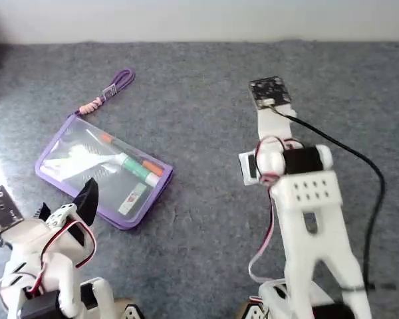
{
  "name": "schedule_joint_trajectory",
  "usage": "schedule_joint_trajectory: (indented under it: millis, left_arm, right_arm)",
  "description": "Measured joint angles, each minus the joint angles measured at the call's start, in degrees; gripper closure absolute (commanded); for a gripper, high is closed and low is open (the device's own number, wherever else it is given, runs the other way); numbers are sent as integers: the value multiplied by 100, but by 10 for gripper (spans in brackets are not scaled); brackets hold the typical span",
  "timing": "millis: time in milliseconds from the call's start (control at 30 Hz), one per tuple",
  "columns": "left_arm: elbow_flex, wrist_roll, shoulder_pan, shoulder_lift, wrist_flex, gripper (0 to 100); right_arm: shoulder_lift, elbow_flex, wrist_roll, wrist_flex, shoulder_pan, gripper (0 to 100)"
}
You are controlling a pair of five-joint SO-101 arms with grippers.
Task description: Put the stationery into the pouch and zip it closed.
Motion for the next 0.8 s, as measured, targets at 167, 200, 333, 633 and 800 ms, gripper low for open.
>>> schedule_joint_trajectory:
  millis: [167, 200, 333, 633, 800]
  left_arm:
    - [-18, -167, 589, -9, -176, 983]
    - [-18, -176, 712, -9, -273, 993]
    - [132, -167, 1284, -9, -712, 988]
    - [1679, -396, 2664, -9, -1574, 987]
    - [2769, -835, 2804, 44, -2251, 987]
  right_arm:
    - [-914, 624, -633, 97, 18, 990]
    - [-1073, 862, -747, 70, 9, 990]
    - [-1811, 1864, -967, -325, 281, 990]
    - [-3455, 4009, -721, -1521, 844, 990]
    - [-4211, 5257, -237, -2330, 905, 990]
